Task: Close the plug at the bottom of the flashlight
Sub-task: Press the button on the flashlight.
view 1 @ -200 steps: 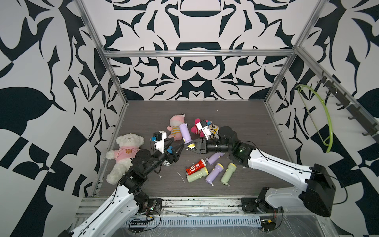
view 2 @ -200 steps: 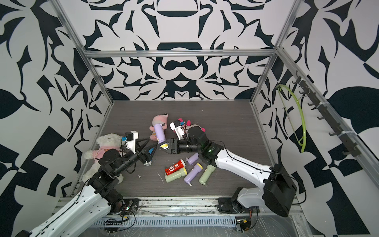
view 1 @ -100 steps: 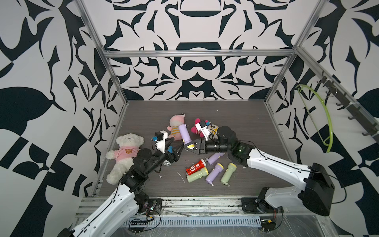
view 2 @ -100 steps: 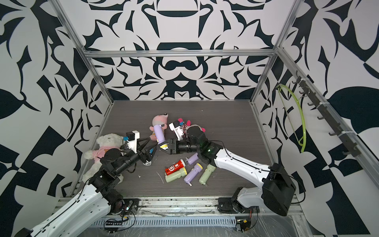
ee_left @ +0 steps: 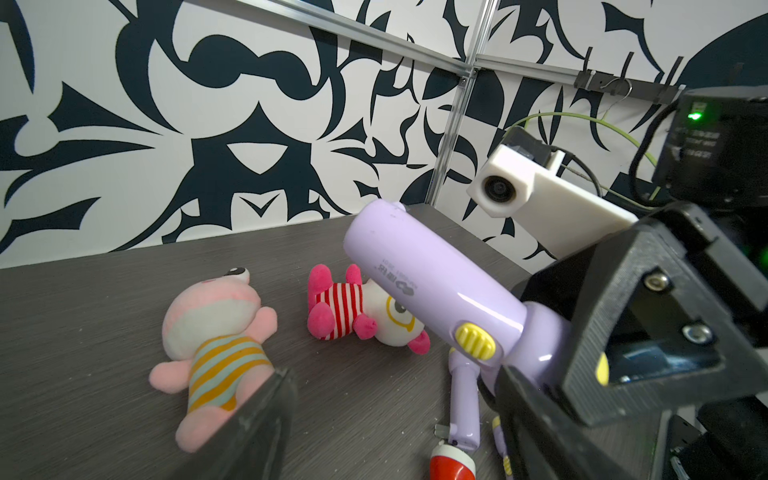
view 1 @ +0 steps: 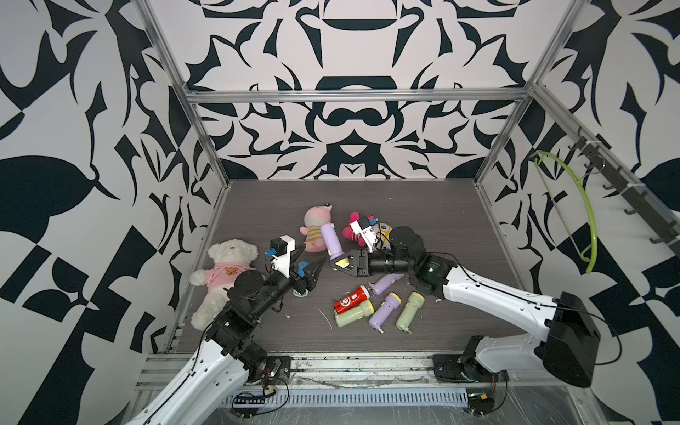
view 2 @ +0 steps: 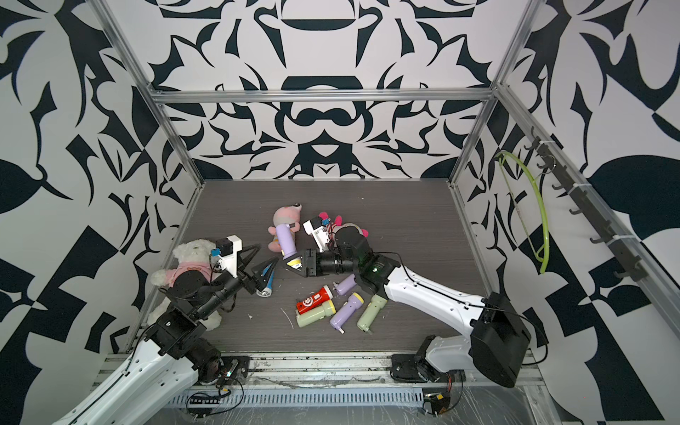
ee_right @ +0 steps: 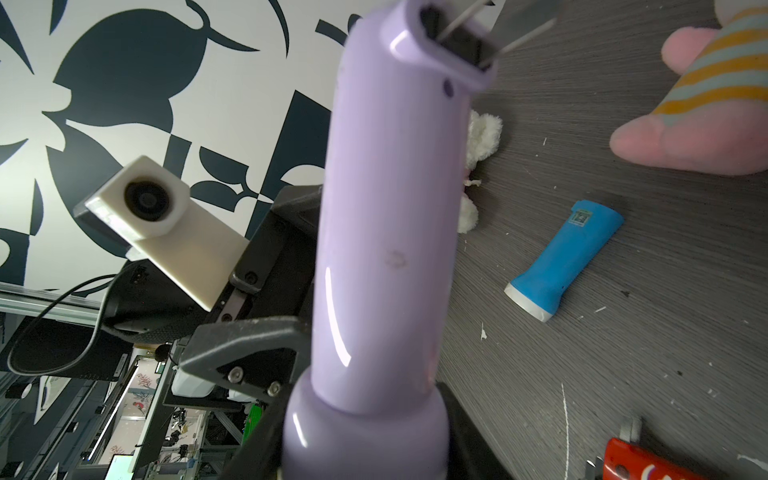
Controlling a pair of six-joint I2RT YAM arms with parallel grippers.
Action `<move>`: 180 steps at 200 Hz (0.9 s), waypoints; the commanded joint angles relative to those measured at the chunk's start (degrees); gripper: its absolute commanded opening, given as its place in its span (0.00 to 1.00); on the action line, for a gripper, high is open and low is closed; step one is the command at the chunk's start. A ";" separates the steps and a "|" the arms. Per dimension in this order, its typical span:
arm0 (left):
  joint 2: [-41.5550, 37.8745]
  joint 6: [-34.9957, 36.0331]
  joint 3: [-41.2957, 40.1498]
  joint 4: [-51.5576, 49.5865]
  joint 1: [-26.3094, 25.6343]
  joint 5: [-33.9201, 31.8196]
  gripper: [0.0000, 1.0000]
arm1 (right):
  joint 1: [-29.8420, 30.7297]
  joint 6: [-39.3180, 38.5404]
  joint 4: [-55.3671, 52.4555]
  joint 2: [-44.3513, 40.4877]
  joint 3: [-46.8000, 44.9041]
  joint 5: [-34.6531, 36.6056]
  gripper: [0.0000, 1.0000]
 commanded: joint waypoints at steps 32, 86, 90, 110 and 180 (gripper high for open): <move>4.24 0.49 1.71 2.64 -0.09 2.32 0.79 | 0.16 -0.83 2.35 -1.54 2.15 -0.36 0.00; 6.73 -0.06 2.40 6.03 -0.14 3.31 0.79 | 0.12 -1.09 1.77 -1.86 1.78 -0.18 0.00; 6.63 -0.12 2.49 5.87 -0.11 3.37 0.79 | 0.05 -1.12 1.73 -1.93 1.70 -0.12 0.00; 5.43 -0.04 2.89 4.14 -0.13 3.37 0.79 | -0.06 -1.03 1.68 -2.15 1.59 0.10 0.00; 4.74 0.33 3.48 3.00 -0.09 3.57 0.78 | -0.14 -0.83 2.33 -1.94 1.26 -0.17 0.00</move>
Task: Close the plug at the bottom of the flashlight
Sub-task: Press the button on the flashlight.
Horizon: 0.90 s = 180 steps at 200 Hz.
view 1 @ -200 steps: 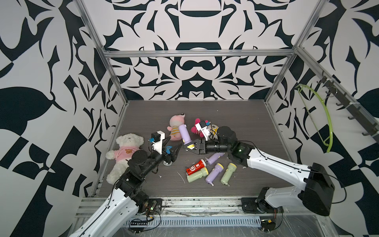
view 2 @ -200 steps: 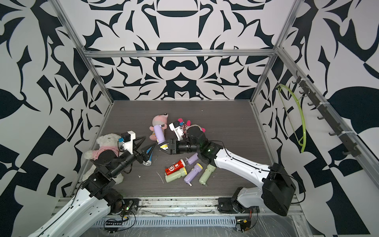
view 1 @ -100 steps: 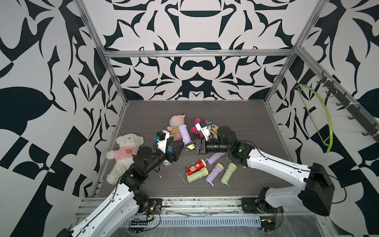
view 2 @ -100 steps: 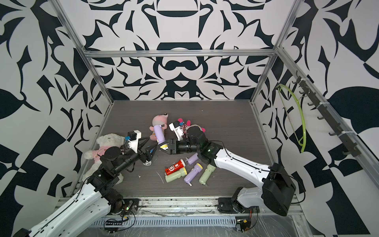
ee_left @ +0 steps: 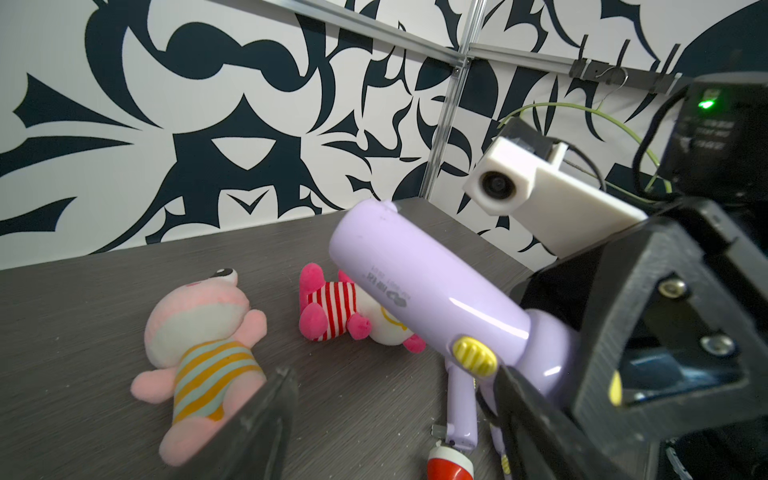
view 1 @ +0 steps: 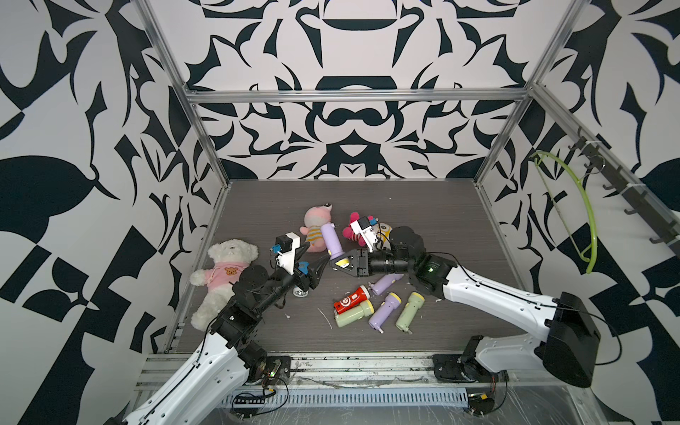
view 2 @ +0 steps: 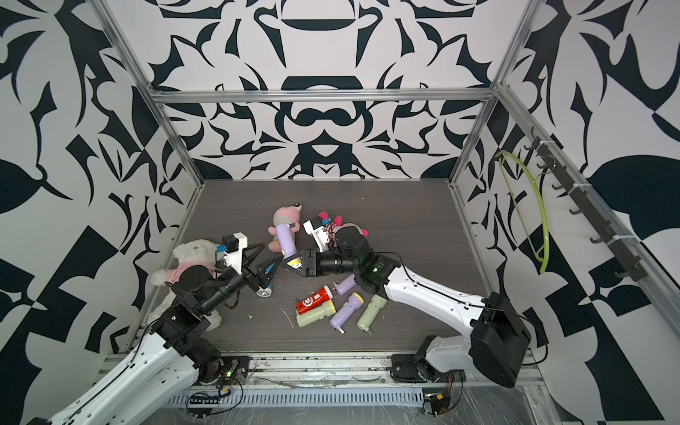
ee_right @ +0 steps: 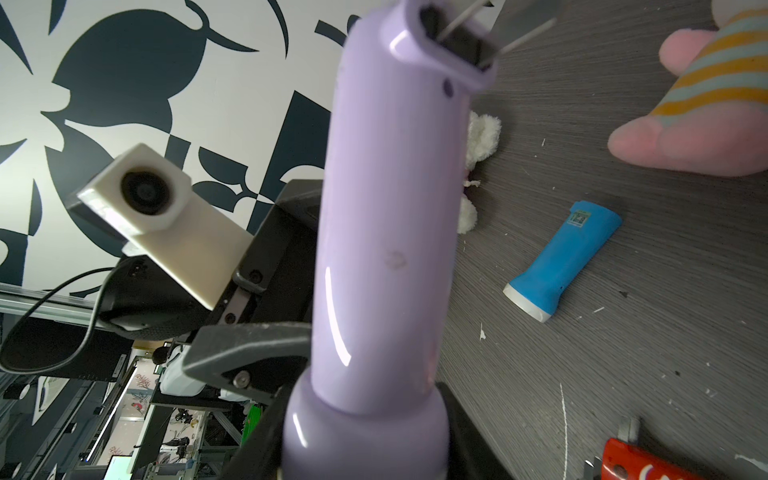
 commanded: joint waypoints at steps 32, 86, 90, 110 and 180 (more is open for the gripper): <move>3.48 -0.41 1.78 2.45 -0.13 2.14 0.78 | 0.00 -0.78 2.44 -1.85 1.39 -0.55 0.00; 5.63 -0.62 0.12 6.16 -0.15 0.98 0.78 | -0.04 -0.90 2.61 -2.34 1.70 -1.01 0.00; 5.85 -0.52 0.00 6.48 -0.16 0.80 0.78 | -0.06 -0.82 2.65 -2.40 1.76 -1.12 0.00; 6.89 0.47 -0.45 7.89 -0.13 -0.83 0.78 | 0.00 -0.64 2.98 -2.56 2.09 -1.59 0.00; 12.08 3.18 -1.38 14.04 1.00 -7.94 0.78 | -0.14 0.11 2.85 -3.76 2.05 -1.26 0.00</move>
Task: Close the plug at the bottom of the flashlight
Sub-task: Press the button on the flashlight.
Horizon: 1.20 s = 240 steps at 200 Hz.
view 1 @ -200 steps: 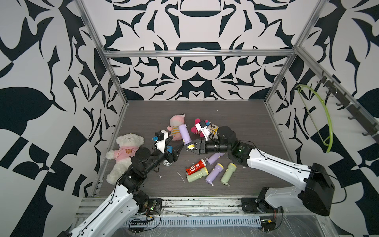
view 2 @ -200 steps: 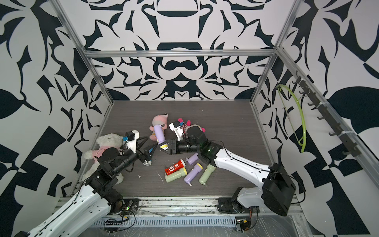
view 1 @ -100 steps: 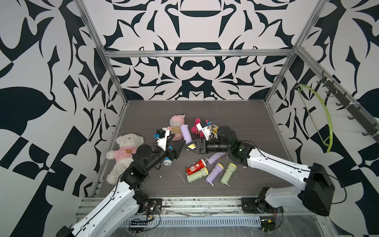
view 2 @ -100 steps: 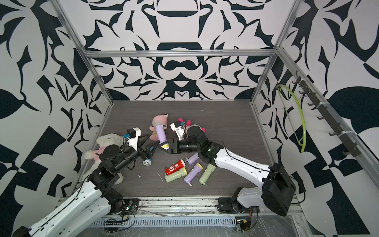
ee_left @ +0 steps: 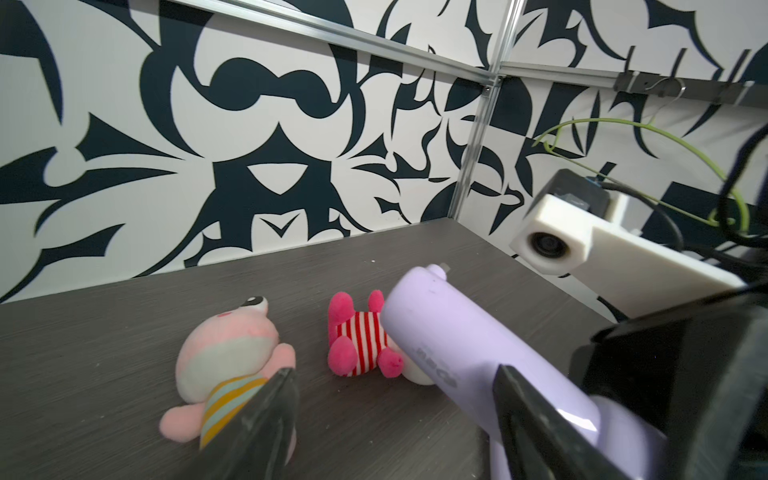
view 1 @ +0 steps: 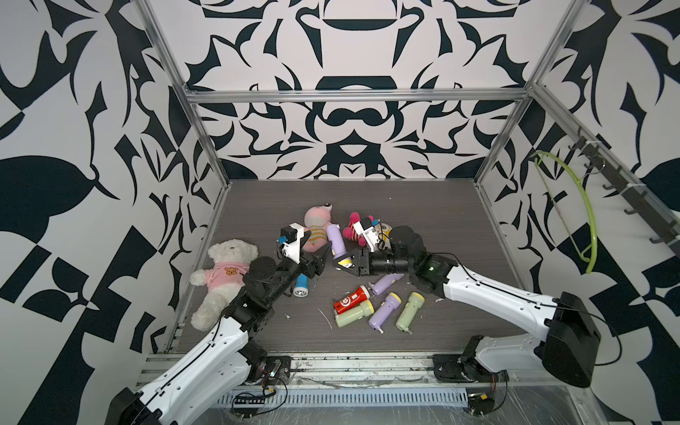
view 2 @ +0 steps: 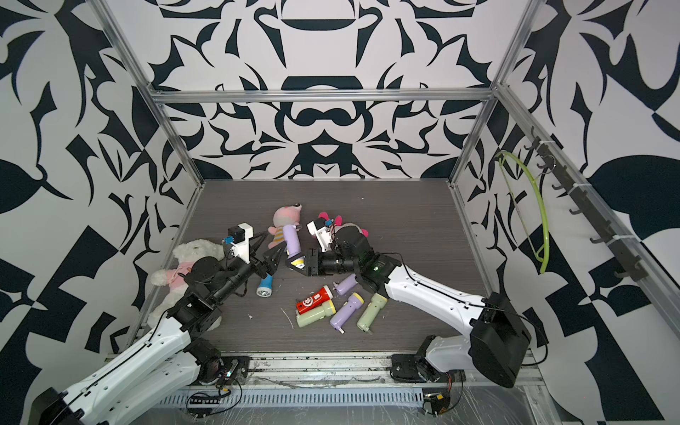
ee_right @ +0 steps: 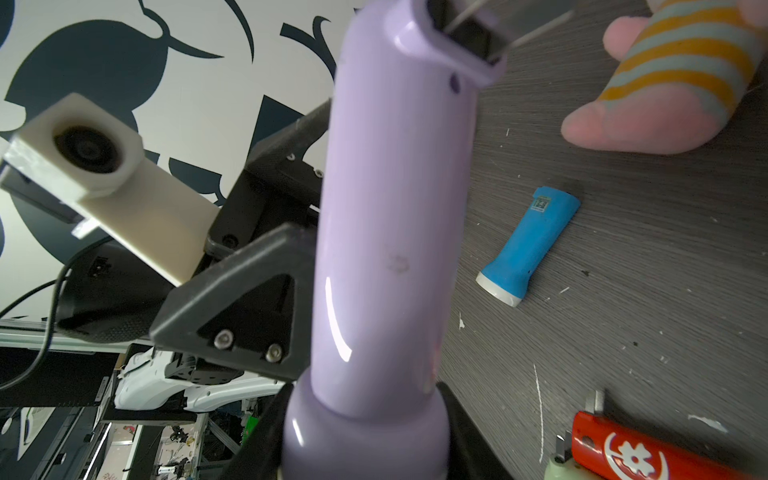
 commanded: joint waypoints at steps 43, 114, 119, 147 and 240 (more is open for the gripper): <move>-8.18 -1.90 -0.07 -7.01 0.55 4.46 0.78 | 0.32 -0.21 6.46 -3.26 2.41 -3.31 0.00; -14.00 -4.17 -0.78 -12.89 0.50 8.34 0.76 | 0.18 -0.06 6.37 -2.30 3.12 -3.45 0.00; -13.70 -4.30 -0.80 -12.89 0.59 8.48 0.76 | 0.17 0.01 6.39 -2.27 3.20 -3.39 0.00; -12.10 -5.54 -1.53 -11.13 0.56 9.53 0.76 | 0.18 -0.05 6.21 -2.05 3.32 -3.43 0.00; -11.22 -8.16 -1.88 -8.76 0.54 11.28 0.75 | 0.14 0.14 6.13 -1.41 3.56 -3.67 0.00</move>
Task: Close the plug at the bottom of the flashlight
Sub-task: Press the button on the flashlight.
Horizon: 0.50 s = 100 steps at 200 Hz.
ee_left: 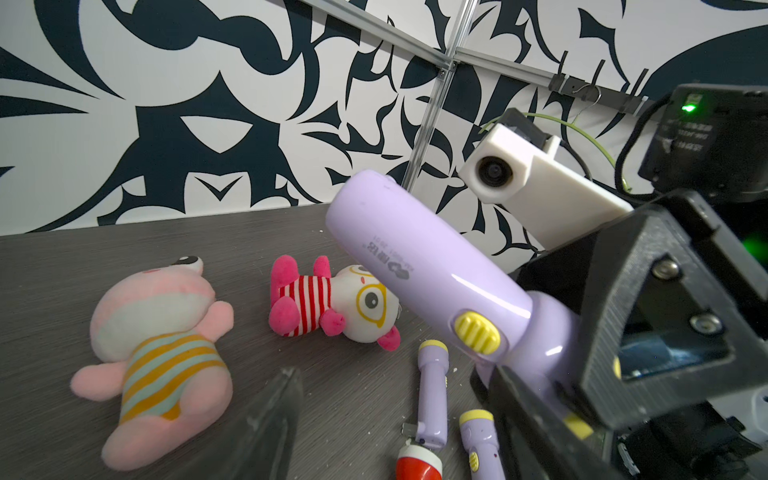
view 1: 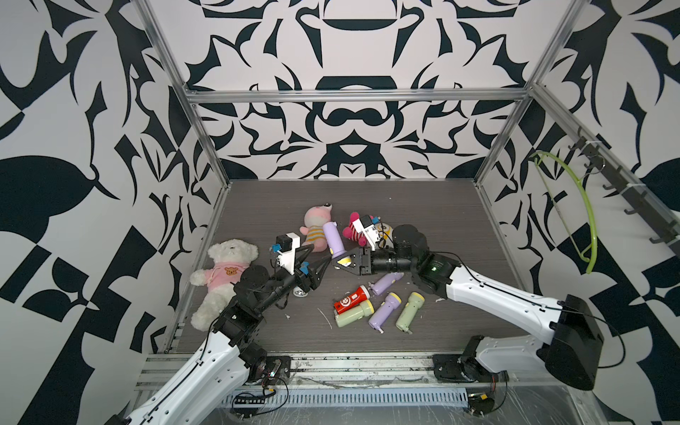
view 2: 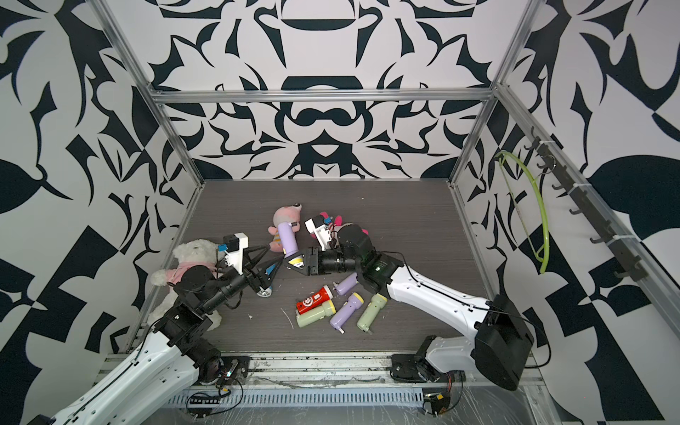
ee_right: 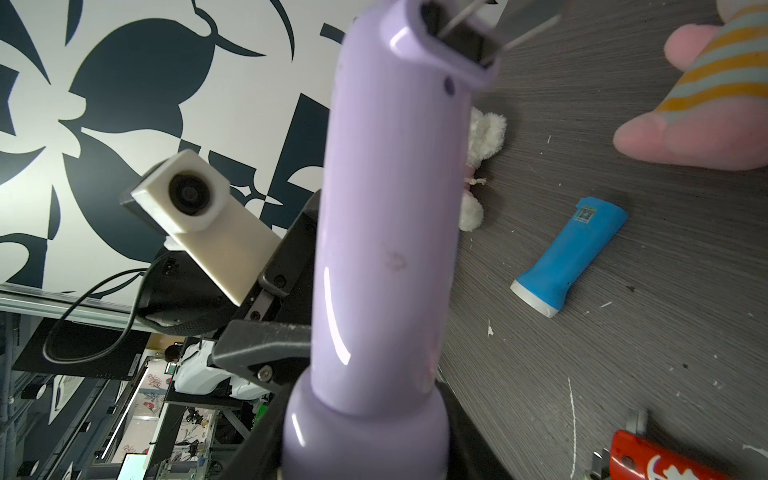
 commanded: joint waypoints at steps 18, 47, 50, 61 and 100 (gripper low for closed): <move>0.20 -0.33 -0.15 2.15 -0.05 0.75 0.75 | 0.03 -0.15 4.06 -0.34 2.82 -0.88 0.00; 2.37 0.97 -0.06 3.29 -0.01 -0.09 0.75 | 0.04 -0.19 3.86 -0.60 2.64 -1.02 0.00; 2.53 1.07 -0.02 3.48 -0.04 -0.07 0.75 | 0.07 -0.27 3.74 -0.64 2.64 -1.05 0.00; 3.27 1.41 0.40 3.89 -0.07 -0.11 0.75 | 0.07 -0.23 3.64 -0.67 2.53 -0.99 0.00; 4.78 2.42 1.70 4.24 0.01 -0.37 0.75 | 0.03 -0.52 3.46 -1.08 2.38 -1.00 0.00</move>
